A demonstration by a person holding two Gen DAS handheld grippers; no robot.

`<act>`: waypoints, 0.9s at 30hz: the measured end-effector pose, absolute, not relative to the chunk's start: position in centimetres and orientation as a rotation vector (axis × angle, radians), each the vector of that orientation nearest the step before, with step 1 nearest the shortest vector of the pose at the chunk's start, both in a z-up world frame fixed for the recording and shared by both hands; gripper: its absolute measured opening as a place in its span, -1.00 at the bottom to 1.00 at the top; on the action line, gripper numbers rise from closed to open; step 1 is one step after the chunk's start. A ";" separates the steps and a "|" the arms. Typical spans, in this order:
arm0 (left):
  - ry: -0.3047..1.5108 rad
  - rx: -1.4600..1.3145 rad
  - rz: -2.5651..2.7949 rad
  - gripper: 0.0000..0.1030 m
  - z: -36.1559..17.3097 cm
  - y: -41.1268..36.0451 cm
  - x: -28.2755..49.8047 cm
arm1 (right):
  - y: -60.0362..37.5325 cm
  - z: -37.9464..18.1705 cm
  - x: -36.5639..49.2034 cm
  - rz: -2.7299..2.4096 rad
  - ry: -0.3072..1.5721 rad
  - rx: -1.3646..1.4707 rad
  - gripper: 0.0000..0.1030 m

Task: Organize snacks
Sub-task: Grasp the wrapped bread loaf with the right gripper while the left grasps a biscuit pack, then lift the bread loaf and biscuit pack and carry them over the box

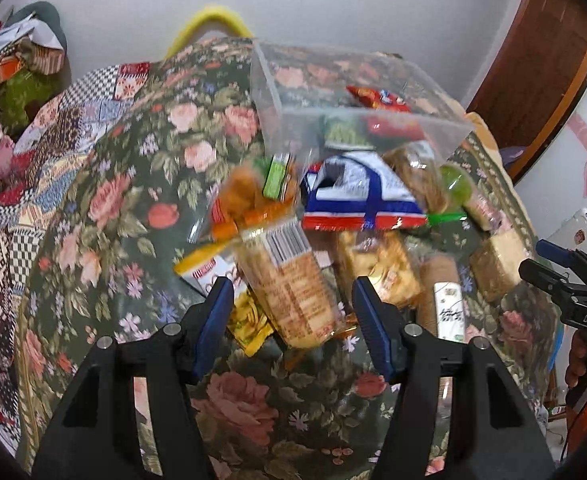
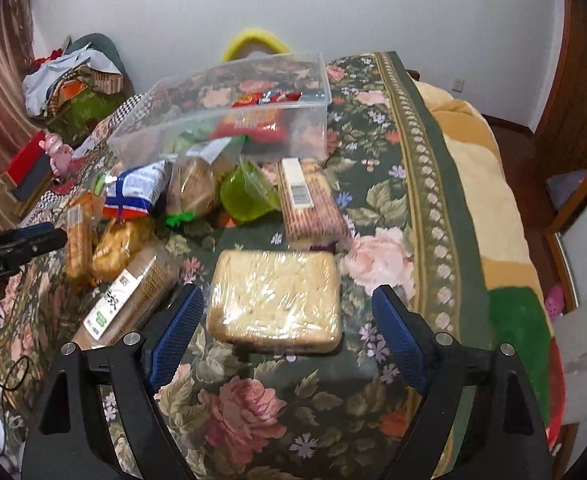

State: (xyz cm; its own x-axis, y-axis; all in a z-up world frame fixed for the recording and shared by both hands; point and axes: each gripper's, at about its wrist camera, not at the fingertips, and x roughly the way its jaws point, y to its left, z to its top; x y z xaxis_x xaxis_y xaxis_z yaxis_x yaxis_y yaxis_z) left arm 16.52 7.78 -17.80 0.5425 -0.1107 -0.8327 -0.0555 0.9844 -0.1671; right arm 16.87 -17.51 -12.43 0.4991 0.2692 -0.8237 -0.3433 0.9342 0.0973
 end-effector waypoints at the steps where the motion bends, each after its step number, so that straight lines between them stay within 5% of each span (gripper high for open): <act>1: 1.004 -0.189 -0.032 0.19 -18.1 7.8 16.6 | -17.4 -12.7 16.9 0.374 0.986 -0.086 0.64; 6: 0.992 -0.198 0.021 0.18 -19.1 7.4 16.9 | -17.0 -13.7 16.9 0.377 1.009 -0.096 0.65; 16: 1.001 -0.185 0.012 -0.29 -20.6 6.4 17.8 | -16.3 -15.4 17.1 0.365 1.036 -0.091 0.68; 27: 0.939 -0.199 -0.007 -0.34 -18.5 6.5 16.5 | -16.7 -14.1 16.3 0.376 0.952 -0.077 0.53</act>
